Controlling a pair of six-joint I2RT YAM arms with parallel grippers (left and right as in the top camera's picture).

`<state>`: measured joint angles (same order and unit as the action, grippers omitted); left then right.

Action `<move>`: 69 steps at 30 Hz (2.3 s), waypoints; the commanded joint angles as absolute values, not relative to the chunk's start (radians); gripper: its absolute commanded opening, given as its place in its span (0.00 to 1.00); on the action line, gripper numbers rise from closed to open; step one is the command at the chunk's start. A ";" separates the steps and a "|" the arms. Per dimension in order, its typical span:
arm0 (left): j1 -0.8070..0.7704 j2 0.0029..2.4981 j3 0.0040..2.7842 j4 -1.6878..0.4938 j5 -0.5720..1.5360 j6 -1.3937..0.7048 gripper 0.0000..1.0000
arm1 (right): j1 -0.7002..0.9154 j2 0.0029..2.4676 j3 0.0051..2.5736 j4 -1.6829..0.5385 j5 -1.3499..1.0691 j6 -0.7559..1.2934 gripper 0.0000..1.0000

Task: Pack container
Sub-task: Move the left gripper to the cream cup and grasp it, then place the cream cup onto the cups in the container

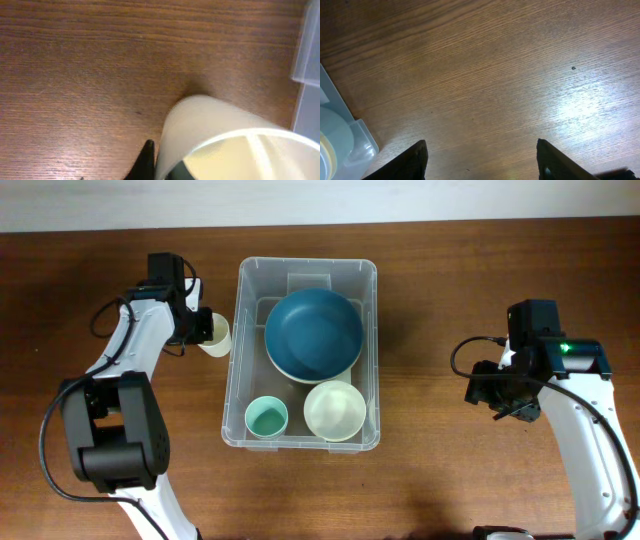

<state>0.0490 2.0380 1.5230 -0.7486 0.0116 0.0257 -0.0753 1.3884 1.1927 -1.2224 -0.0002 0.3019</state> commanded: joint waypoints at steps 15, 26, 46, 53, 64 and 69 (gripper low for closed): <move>0.025 1.615 1.718 -1.185 0.027 -0.057 0.00 | -0.080 1.381 1.194 -1.220 0.012 0.295 0.68; -0.276 1.486 1.679 -1.595 0.072 -0.060 0.01 | -0.080 1.381 1.194 -1.219 0.012 0.295 0.68; -0.324 1.490 1.425 -1.361 0.090 -0.060 0.62 | -0.080 1.381 1.194 -1.226 0.012 0.295 0.68; -0.322 1.485 1.426 -1.365 0.081 -0.063 0.62 | -0.079 1.381 1.194 -1.189 0.011 0.267 0.75; -0.002 1.407 1.425 -1.207 0.085 -0.086 0.62 | -0.072 1.600 1.341 -1.018 -0.123 0.200 0.04; 0.118 1.456 1.425 -1.197 0.147 -0.086 0.62 | 0.001 1.786 1.564 -0.947 -0.153 0.128 0.04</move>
